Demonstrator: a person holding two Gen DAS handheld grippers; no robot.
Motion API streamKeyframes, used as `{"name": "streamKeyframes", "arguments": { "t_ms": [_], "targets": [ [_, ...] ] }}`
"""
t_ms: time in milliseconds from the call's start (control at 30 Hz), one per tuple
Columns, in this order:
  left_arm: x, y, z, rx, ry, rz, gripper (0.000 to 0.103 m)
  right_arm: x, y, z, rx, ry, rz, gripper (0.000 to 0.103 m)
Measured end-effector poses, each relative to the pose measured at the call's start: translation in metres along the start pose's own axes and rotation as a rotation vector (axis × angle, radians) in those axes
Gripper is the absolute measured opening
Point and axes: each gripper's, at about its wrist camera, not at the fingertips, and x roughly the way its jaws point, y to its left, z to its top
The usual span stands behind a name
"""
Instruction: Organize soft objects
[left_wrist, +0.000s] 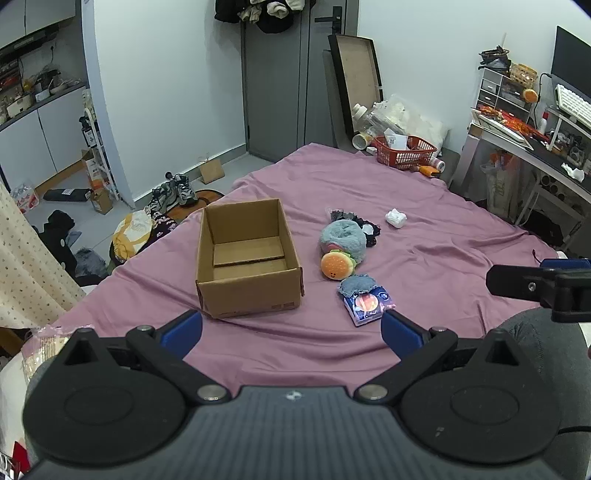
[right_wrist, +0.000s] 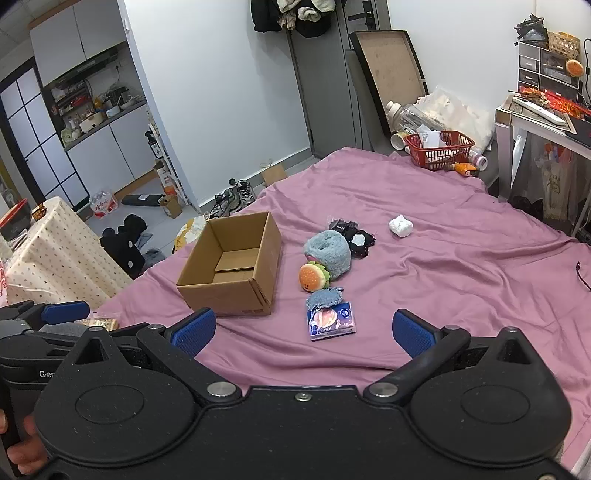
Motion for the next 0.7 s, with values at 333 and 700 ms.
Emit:
{"name": "streamKeyframes", "arguments": {
  "t_ms": [333, 700],
  "targets": [
    [-0.0015, -0.0026, -0.0015, 0.0, 0.0, 0.001, 0.102, -0.0019, -0.0039, -0.0019, 0.014, -0.009, 0.002, 0.103],
    [-0.0035, -0.007, 0.0004, -0.002, 0.004, 0.001, 0.102, -0.0021, -0.0026, -0.0018, 0.009, -0.007, 0.009, 0.103]
  ]
}}
